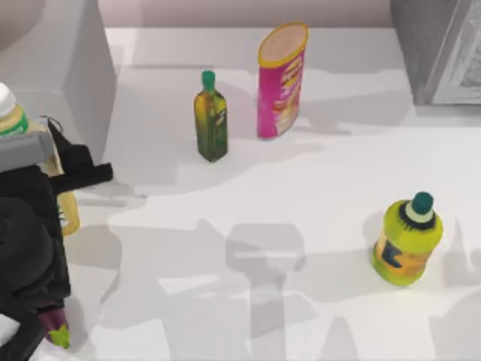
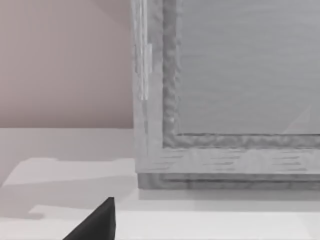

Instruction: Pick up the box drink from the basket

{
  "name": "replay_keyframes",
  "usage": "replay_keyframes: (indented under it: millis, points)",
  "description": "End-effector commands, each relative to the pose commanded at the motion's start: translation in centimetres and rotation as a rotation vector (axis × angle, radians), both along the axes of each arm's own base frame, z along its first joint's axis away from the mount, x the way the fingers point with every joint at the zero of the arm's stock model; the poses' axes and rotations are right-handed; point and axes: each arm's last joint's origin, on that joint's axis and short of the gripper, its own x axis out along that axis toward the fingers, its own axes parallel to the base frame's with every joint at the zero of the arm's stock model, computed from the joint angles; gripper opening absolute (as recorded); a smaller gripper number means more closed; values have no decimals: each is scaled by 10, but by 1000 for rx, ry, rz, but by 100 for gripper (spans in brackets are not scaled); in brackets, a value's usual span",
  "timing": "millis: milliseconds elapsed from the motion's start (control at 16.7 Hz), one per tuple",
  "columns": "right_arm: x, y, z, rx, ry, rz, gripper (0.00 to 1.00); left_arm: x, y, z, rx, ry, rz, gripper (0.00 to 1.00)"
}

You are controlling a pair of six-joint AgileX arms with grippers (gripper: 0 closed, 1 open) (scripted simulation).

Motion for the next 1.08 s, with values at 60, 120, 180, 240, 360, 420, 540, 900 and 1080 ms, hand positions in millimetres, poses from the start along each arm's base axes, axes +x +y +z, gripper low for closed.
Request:
replay_keyframes:
  millis: [60,120,180,240,360,420,540,900,1080]
  points:
    - [0,0,0,0,0,0,100,0,0,0,0,-1,0,0]
    - [0,0,0,0,0,0,100,0,0,0,0,-1,0,0]
    - [0,0,0,0,0,0,100,0,0,0,0,-1,0,0]
    - [0,0,0,0,0,0,100,0,0,0,0,-1,0,0]
    - [0,0,0,0,0,0,100,0,0,0,0,-1,0,15]
    - [0,0,0,0,0,0,100,0,0,0,0,-1,0,23]
    - [0,0,0,0,0,0,100,0,0,0,0,-1,0,38]
    - [0,0,0,0,0,0,100,0,0,0,0,-1,0,83]
    - [0,0,0,0,0,0,100,0,0,0,0,-1,0,100]
